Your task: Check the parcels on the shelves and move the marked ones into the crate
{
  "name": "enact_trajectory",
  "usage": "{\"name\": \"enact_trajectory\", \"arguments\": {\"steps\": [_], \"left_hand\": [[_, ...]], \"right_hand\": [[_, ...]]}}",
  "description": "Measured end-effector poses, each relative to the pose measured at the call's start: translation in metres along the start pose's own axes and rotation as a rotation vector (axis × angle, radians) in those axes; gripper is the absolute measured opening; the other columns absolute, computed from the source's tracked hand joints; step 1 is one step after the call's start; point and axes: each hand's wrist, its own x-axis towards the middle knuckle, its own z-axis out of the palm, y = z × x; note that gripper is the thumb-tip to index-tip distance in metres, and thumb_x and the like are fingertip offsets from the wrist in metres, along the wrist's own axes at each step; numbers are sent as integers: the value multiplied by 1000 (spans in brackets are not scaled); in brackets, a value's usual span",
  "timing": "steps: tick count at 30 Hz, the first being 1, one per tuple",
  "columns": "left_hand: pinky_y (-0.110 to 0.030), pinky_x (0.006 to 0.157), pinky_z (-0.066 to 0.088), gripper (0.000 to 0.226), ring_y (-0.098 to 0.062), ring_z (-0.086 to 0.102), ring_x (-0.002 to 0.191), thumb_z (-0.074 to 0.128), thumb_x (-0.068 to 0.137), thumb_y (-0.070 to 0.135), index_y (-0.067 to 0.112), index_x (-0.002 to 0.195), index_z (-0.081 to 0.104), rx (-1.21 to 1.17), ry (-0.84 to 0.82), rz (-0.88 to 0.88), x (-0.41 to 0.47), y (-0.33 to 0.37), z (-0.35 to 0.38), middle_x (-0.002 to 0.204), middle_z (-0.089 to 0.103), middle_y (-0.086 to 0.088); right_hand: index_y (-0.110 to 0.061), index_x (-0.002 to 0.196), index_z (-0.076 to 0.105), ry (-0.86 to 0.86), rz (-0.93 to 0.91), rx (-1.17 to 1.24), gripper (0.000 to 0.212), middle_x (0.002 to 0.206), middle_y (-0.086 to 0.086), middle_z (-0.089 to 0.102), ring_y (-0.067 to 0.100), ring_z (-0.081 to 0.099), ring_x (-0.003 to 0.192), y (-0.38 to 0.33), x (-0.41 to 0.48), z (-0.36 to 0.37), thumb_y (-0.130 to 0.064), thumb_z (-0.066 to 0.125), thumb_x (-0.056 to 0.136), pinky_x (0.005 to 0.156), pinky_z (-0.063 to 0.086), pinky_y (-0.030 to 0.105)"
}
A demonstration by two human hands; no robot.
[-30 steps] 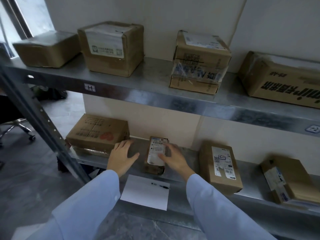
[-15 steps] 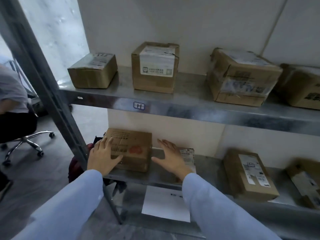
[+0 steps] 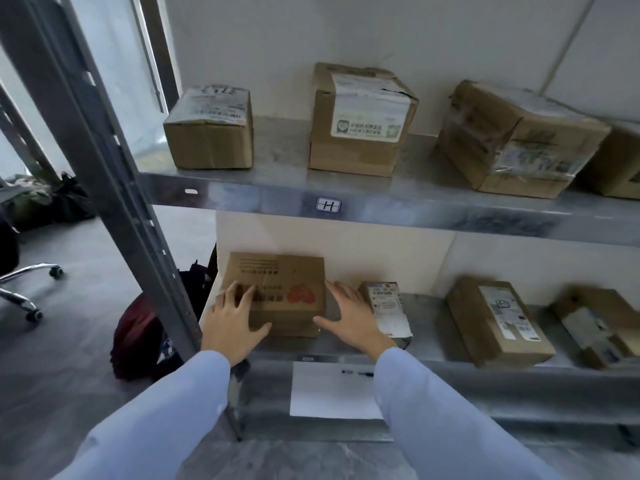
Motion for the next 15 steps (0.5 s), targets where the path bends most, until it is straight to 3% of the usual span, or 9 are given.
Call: {"name": "enact_trajectory", "arguments": {"steps": [4, 8, 11, 15], "left_hand": [[-44, 112, 32, 78, -32, 30, 139, 59, 82, 63, 27, 147, 36, -52, -23, 53, 2, 14, 4, 154, 31, -6], [-45, 111, 33, 75, -30, 32, 140, 67, 83, 50, 23, 147, 36, -132, 28, 98, 9, 1, -3, 155, 33, -3], [-43, 114, 29, 84, -29, 23, 144, 70, 83, 45, 23, 151, 26, -192, -34, 17, 12, -12, -5, 159, 22, -4], [-46, 110, 37, 82, -27, 24, 142, 71, 84, 37, 28, 150, 24, -367, -100, -75, 10, -10, -3, 159, 21, 1]], "right_hand": [[-32, 157, 14, -4, 49, 2, 86, 161, -2, 20, 25, 19, 148, 8, 3, 0, -53, 63, 89, 117, 26, 38], [-33, 156, 15, 1, 76, 13, 89, 161, -1, 21, 25, 24, 146, 16, 10, 0, -54, 65, 86, 116, 30, 41], [-33, 156, 14, -2, 71, 25, 91, 159, -2, 22, 24, 28, 144, 16, 11, 2, -54, 67, 84, 113, 35, 42], [-32, 156, 12, -28, 86, 173, 94, 154, 0, 30, 21, 34, 140, 15, 11, 6, -44, 72, 85, 112, 34, 35]]}}
